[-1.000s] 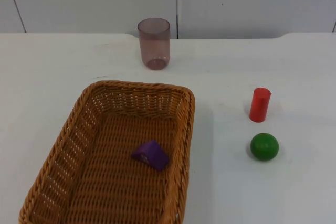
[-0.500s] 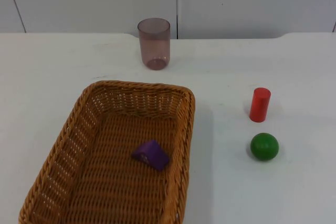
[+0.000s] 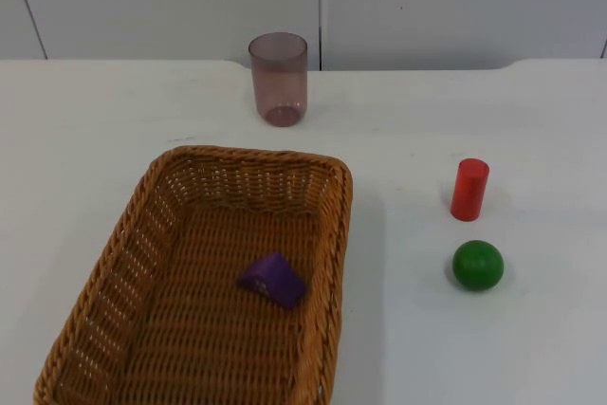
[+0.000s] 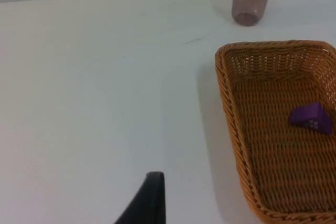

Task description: Pick up the basket with the left hand and place the triangular block into the basket with the right hand.

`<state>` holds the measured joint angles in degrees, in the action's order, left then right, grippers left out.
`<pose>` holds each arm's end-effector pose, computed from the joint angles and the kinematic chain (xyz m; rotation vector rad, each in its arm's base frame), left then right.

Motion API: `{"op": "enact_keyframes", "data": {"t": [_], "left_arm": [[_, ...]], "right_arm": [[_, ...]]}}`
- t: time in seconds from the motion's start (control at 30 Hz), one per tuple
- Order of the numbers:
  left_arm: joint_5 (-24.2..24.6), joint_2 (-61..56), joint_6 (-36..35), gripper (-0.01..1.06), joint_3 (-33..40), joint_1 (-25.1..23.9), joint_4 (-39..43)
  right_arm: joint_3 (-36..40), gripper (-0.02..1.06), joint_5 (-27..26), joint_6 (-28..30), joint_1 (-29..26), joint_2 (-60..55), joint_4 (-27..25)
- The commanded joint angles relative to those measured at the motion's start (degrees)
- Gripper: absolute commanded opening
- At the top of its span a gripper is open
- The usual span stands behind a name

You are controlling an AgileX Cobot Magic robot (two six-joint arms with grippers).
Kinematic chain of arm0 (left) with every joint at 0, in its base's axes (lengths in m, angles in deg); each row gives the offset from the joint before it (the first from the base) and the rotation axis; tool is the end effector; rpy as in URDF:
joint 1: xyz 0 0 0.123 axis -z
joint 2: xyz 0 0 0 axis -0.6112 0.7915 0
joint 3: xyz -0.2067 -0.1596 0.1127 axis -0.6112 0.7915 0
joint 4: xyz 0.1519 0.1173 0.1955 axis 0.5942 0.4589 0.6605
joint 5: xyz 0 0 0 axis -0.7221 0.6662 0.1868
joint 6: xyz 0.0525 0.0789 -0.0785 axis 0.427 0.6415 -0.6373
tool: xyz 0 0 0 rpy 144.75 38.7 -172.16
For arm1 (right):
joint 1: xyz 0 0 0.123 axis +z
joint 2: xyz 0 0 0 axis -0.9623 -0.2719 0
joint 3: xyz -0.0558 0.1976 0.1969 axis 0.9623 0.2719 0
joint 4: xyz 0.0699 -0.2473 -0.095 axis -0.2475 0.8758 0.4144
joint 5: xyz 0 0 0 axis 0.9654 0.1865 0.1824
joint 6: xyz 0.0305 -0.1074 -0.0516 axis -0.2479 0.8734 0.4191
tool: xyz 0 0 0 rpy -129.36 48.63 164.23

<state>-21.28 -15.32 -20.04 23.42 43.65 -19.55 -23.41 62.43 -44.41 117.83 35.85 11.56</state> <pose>0.0429 -0.0142 0.2714 0.1426 2.0577 -0.1540 0.0288 0.0275 0.2770 -0.8005 1.9306 0.4522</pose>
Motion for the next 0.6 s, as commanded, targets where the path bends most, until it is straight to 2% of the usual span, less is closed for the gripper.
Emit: {"op": "enact_keyframes", "data": {"t": [0.0,0.03,0.13,0.23,0.37,0.57], "left_arm": [[0.14,-0.23,-0.44,0.97,0.21,-0.16,0.21],[0.14,-0.23,-0.44,0.97,0.21,-0.16,0.33],[0.14,-0.23,-0.85,0.97,0.21,-0.16,0.58],[0.14,-0.23,-2.15,0.97,0.21,-0.16,1.51],[0.14,-0.23,-2.2,1.05,0.21,-0.16,1.63],[0.14,-0.23,-2.2,1.05,0.21,-0.16,1.63]], "right_arm": [[0.39,0.75,-0.9,0.38,0.15,0.15,0.0],[0.39,0.79,-0.9,0.47,0.15,0.15,0.0],[0.39,1.03,-0.9,0.47,0.15,0.15,0.0],[0.39,1.05,-0.9,0.47,0.15,0.15,0.0],[0.39,1.05,-0.9,0.47,0.15,0.15,0.0],[0.39,1.05,-0.9,0.47,0.15,0.15,0.0]]}}
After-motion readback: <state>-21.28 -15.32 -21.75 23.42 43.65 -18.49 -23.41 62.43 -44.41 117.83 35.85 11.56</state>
